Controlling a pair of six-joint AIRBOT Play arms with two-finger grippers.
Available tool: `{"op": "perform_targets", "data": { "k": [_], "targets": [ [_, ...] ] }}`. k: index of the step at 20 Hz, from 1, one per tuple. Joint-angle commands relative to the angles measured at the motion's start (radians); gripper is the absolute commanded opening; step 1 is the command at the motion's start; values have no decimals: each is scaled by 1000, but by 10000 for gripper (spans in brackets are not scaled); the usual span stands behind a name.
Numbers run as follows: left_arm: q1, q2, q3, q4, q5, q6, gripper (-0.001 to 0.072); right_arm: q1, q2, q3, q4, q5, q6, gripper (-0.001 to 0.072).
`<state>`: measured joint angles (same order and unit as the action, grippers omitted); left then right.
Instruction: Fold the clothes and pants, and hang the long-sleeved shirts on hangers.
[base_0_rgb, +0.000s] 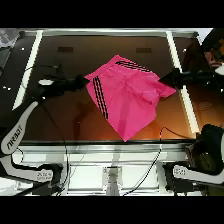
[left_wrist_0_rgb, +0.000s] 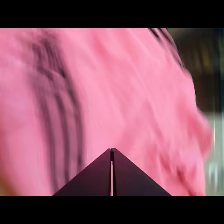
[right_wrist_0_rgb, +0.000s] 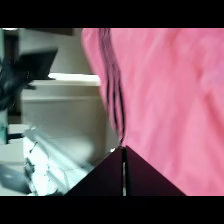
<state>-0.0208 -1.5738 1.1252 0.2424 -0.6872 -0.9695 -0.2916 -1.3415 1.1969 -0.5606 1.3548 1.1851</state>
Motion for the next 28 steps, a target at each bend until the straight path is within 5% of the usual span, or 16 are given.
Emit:
{"op": "perform_targets", "data": {
  "k": [1,3,6,9,12,17,21,28],
  "targets": [
    [104,-5,1,27,60,-26,80,0,164,-220,56,-16,-3,9],
    [105,-25,2,26,101,-26,279,0,223,-256,47,-7,65,38],
    [84,-87,2,-17,79,-26,298,0,249,-254,44,15,135,361],
    [55,-140,24,-73,76,-25,299,0,249,-254,50,14,153,409],
    [30,-200,100,-71,35,-26,299,0,249,-254,82,10,161,560],
    [16,-311,216,-72,5,-114,300,0,249,-253,124,-12,161,612],
    [29,-332,220,-72,0,-124,490,0,249,-254,124,-13,161,613],
    [29,-343,221,-124,21,-124,482,0,249,-254,124,-72,161,612]
  ]
}}
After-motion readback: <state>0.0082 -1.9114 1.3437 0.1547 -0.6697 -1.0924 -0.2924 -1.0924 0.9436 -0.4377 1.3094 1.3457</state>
